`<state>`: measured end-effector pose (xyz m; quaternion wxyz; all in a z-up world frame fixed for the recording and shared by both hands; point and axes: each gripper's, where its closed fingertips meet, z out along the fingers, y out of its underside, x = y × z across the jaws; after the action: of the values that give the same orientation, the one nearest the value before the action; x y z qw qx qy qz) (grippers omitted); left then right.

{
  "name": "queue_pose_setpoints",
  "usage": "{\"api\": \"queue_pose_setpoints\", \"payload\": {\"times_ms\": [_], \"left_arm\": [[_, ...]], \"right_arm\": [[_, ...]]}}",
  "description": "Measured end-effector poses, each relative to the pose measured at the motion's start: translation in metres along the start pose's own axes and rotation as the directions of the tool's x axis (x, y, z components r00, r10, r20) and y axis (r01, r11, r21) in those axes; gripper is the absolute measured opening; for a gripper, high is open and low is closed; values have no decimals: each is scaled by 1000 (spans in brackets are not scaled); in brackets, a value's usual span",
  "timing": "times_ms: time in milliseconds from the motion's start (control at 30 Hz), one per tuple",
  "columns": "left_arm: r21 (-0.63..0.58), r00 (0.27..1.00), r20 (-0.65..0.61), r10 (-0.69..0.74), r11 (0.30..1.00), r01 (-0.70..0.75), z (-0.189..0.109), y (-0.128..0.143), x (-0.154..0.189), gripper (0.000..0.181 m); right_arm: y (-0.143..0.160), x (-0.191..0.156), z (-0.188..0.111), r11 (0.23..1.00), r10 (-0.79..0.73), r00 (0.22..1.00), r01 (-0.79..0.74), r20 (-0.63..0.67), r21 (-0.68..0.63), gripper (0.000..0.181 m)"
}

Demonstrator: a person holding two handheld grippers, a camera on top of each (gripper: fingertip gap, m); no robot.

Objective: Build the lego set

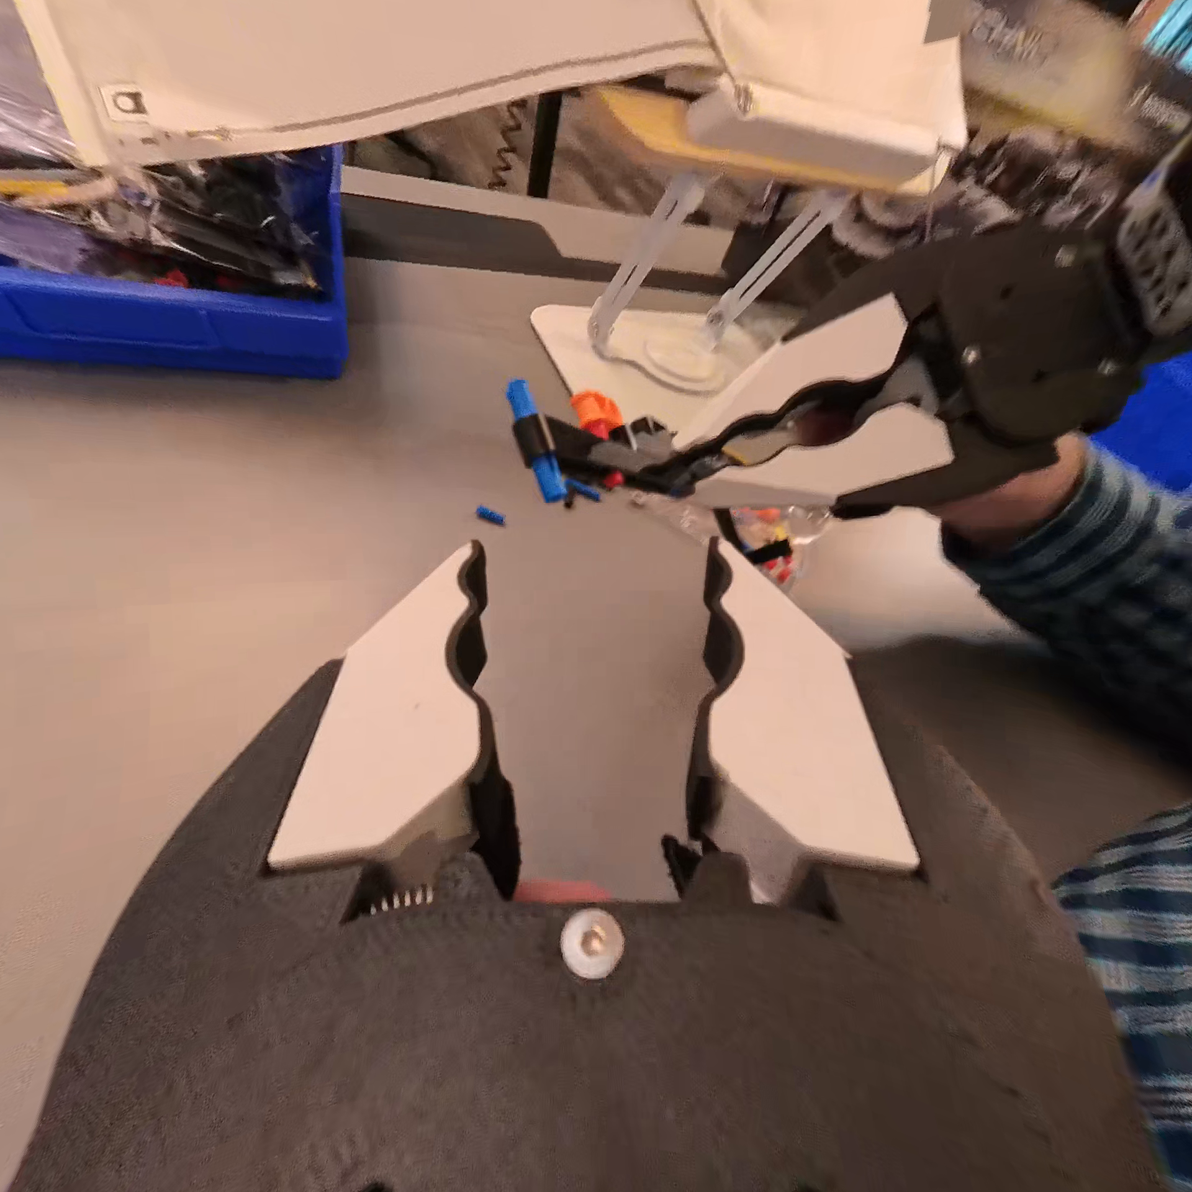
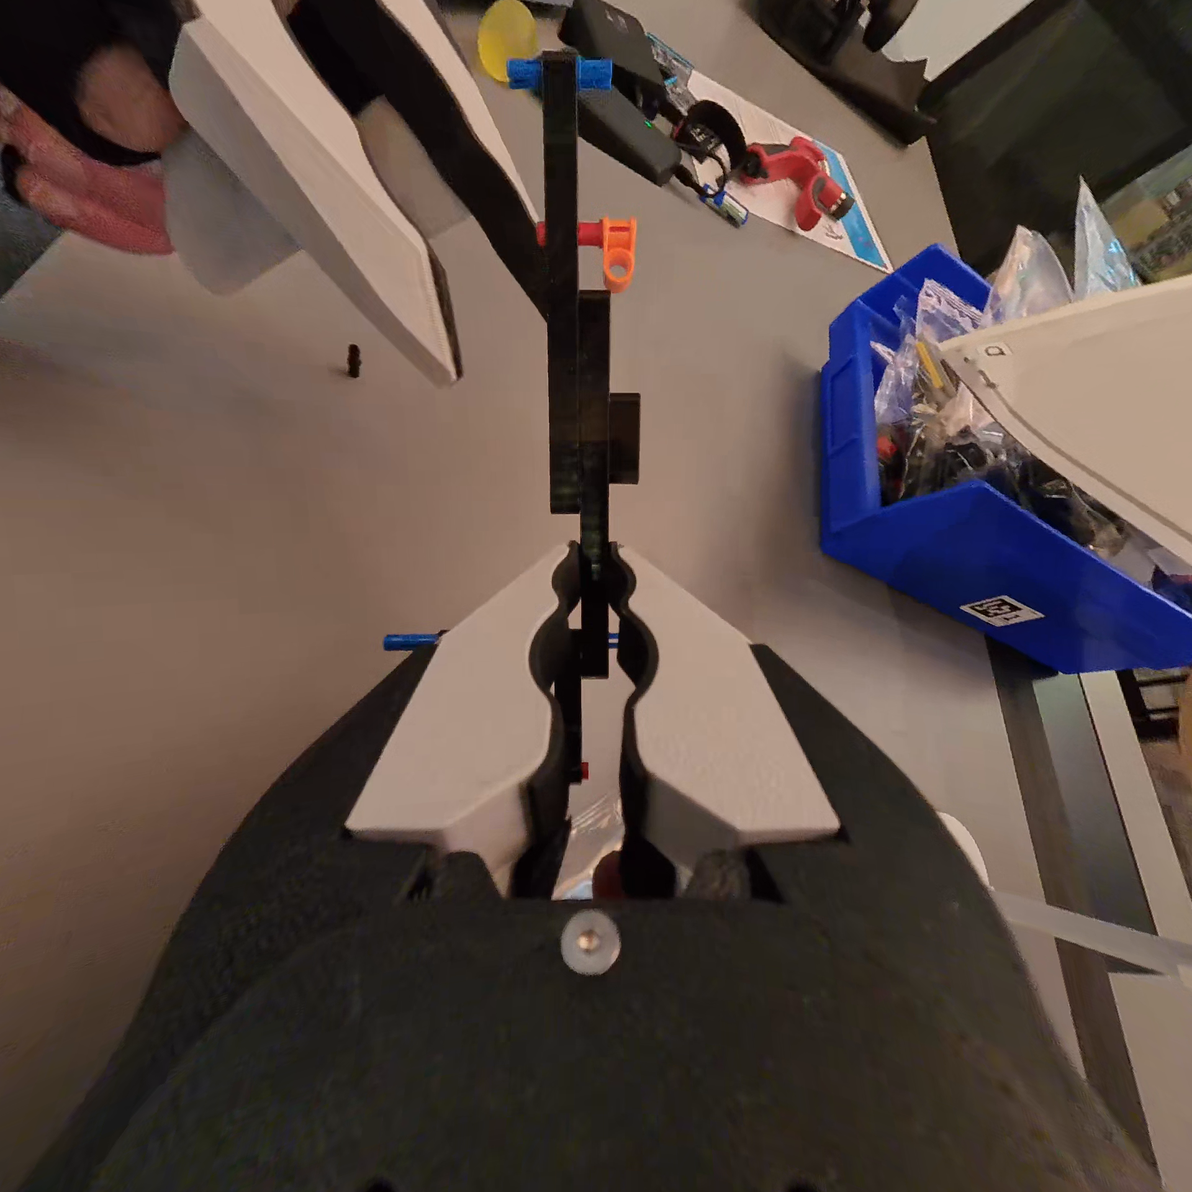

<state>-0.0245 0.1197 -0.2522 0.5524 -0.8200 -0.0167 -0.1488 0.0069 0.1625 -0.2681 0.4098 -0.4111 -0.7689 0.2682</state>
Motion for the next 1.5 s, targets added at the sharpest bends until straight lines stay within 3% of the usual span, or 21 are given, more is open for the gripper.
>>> {"api": "queue_pose_setpoints", "payload": {"times_ms": [200, 433, 800, 1033, 1333, 1500], "left_arm": [[110, 975, -117, -190, 973, 203, 11, -20, 4, 53], [155, 956, -167, -242, 951, 268, 11, -26, 2, 11], [145, 893, -296, -340, 908, 394, 7, -30, 6, 5], [125, 857, -360, -368, 891, 436, 8, -28, 13, 5], [181, 851, -419, -318, 889, 421, 0, -36, 16, 6], [224, 826, -466, -317, 861, 457, -10, -45, 11, 5]], "right_arm": [[-8, -4, 5, 1000, 26, 1000, -26, 1, 17, 4], [-10, -5, 9, 995, 100, 995, -100, -6, 6, 4], [-15, -3, 8, 988, 152, 988, -152, -12, 4, 6], [-18, -6, 8, 997, 81, 996, -81, -29, -4, 5], [-27, -3, 4, 998, 52, 996, -50, -79, 34, 6], [-36, 0, -5, 990, 93, 995, -88, -37, 111, 25]]}}
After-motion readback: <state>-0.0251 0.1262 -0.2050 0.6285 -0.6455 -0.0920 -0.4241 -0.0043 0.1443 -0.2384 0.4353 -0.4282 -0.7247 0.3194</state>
